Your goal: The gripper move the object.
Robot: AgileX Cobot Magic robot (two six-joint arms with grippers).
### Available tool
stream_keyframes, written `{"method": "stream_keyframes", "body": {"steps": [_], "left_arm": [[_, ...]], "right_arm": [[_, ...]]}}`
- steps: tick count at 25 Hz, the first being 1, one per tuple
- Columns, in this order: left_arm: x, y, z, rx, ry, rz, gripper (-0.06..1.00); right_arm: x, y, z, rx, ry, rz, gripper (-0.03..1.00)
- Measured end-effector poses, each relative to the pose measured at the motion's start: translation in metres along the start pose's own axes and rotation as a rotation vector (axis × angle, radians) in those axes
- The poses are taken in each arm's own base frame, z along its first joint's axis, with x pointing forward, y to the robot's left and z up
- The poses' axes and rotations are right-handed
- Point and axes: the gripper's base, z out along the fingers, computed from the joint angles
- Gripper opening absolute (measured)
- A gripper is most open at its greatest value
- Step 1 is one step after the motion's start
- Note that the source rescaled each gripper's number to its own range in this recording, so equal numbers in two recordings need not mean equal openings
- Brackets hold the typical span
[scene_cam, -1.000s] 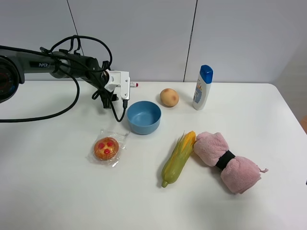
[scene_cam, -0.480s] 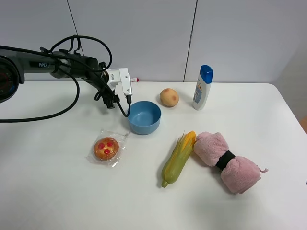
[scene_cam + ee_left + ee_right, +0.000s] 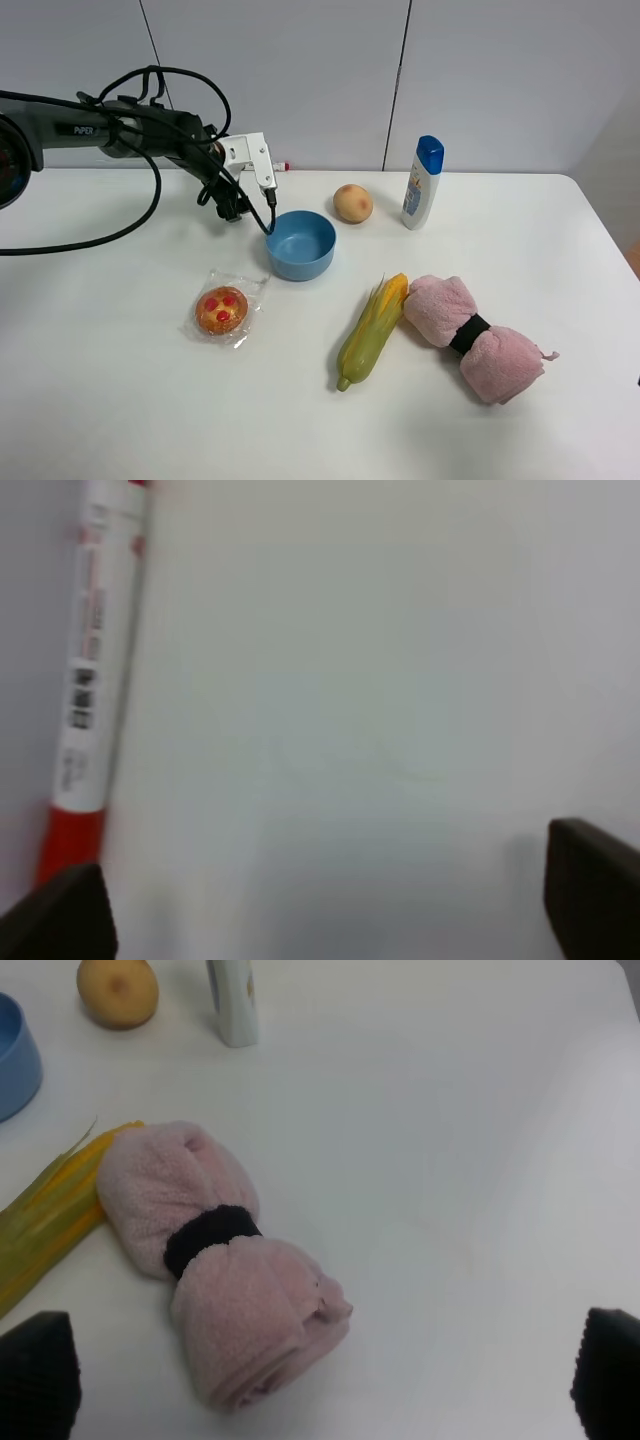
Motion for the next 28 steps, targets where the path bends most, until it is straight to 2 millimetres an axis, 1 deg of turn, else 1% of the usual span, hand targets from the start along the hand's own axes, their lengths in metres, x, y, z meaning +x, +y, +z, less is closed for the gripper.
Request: {"method": "stream_keyframes", "body": {"steps": [4, 7, 10, 12, 18, 26, 28], "left_arm": [[-0.002, 0.009, -0.015, 0.001, 0.005, -0.02, 0.87], [0.004, 0.015, -0.025, 0.018, 0.035, -0.021, 0.87], [0.013, 0.024, -0.037, 0.031, 0.073, -0.058, 0.87], [0.019, 0.032, -0.046, 0.029, 0.092, -0.115, 0.87], [0.036, 0.055, -0.081, 0.001, 0.132, -0.37, 0.87], [0.048, 0.073, -0.126, -0.015, 0.174, -0.599, 0.87], [0.054, 0.077, -0.138, -0.017, 0.193, -0.679, 0.87]], "right_arm": [[0.0, 0.0, 0.0, 0.0, 0.0, 0.0, 1.0], [0.0, 0.0, 0.0, 0.0, 0.0, 0.0, 1.0], [0.0, 0.0, 0.0, 0.0, 0.0, 0.0, 1.0], [0.0, 0.0, 0.0, 0.0, 0.0, 0.0, 1.0], [0.0, 0.0, 0.0, 0.0, 0.0, 0.0, 1.0], [0.0, 0.0, 0.0, 0.0, 0.0, 0.0, 1.0], [0.0, 0.0, 0.0, 0.0, 0.0, 0.0, 1.0]]}}
